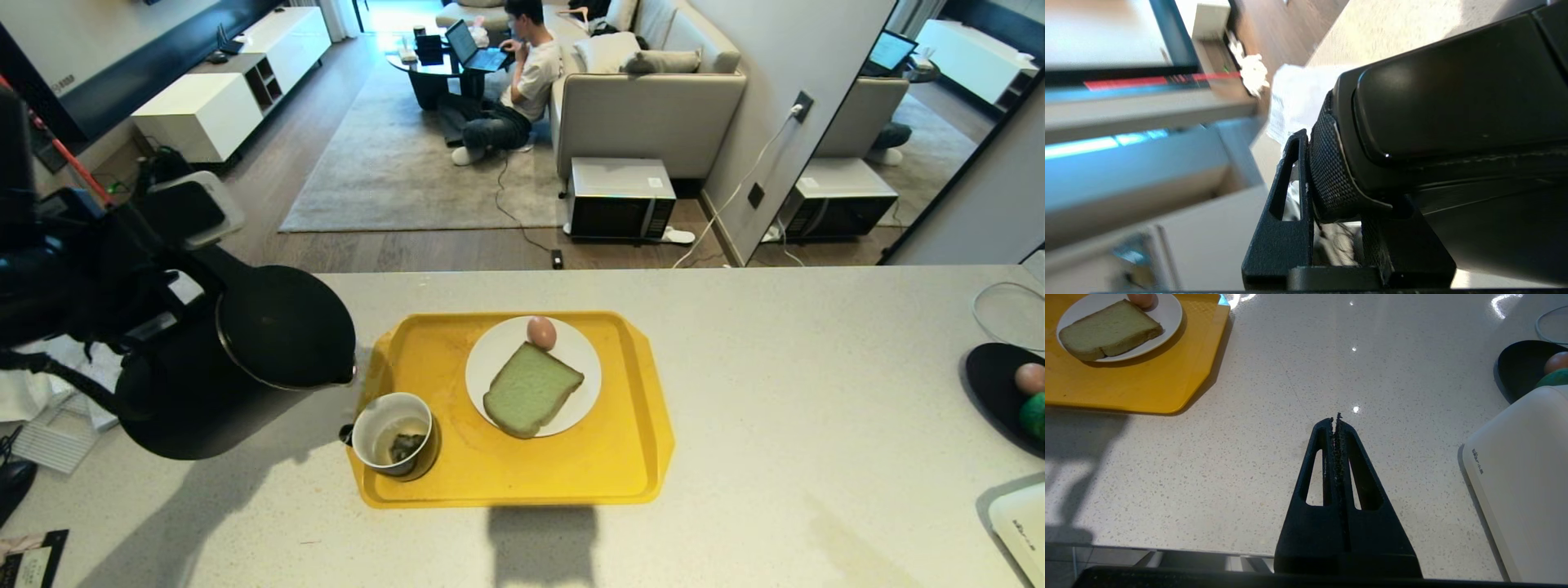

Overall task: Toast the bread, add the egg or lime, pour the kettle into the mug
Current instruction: Put the kettle back

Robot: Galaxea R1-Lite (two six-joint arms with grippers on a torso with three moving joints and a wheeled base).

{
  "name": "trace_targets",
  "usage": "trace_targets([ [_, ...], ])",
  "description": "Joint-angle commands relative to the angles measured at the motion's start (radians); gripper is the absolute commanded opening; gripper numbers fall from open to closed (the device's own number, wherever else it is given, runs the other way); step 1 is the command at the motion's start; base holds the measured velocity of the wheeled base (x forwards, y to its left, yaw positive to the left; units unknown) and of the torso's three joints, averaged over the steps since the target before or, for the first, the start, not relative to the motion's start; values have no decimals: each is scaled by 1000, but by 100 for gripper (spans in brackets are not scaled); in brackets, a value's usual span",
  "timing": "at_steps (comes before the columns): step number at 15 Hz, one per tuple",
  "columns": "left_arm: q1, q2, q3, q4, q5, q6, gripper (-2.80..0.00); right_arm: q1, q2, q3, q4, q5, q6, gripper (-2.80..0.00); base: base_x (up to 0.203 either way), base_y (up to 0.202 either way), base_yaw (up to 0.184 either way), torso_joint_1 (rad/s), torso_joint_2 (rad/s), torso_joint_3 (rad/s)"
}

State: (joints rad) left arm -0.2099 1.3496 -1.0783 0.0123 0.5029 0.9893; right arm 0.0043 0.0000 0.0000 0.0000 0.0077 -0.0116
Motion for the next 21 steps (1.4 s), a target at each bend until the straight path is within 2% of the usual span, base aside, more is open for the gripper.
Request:
trace_targets([
  [1,87,-57,36,-1,-77,-56,-280,0,0,2,0,0,-1,-280,0,0,0,0,0,0],
  [4,244,-85,66,-4,-286,-143,-280,0,0,2,0,0,-1,-280,0,0,0,0,0,0],
  [7,390,-82,85,-13,-531,-237,-280,0,0,2,0,0,-1,-280,0,0,0,0,0,0],
  [8,436,-71,93,-24,-613,-249,-280,0,0,2,0,0,-1,-280,0,0,0,0,0,0],
  [10,523,-14,121,-130,-780,-263,-280,0,0,2,0,0,-1,-280,0,0,0,0,0,0],
  [11,545,19,137,-212,-831,-277,-280,0,0,2,0,0,-1,-280,0,0,0,0,0,0],
  [12,564,52,157,-302,-865,-297,-280,0,0,2,0,0,-1,-280,0,0,0,0,0,0],
  [14,604,109,196,-456,-893,-338,-280,0,0,2,0,0,-1,-280,0,0,0,0,0,0],
  [16,634,155,220,-524,-911,-364,-280,0,0,2,0,0,-1,-280,0,0,0,0,0,0],
  [18,639,209,250,-626,-920,-412,-280,0,0,2,0,0,-1,-280,0,0,0,0,0,0],
  [21,639,341,300,-894,-921,-486,-280,0,0,2,0,0,-1,-280,0,0,0,0,0,0],
])
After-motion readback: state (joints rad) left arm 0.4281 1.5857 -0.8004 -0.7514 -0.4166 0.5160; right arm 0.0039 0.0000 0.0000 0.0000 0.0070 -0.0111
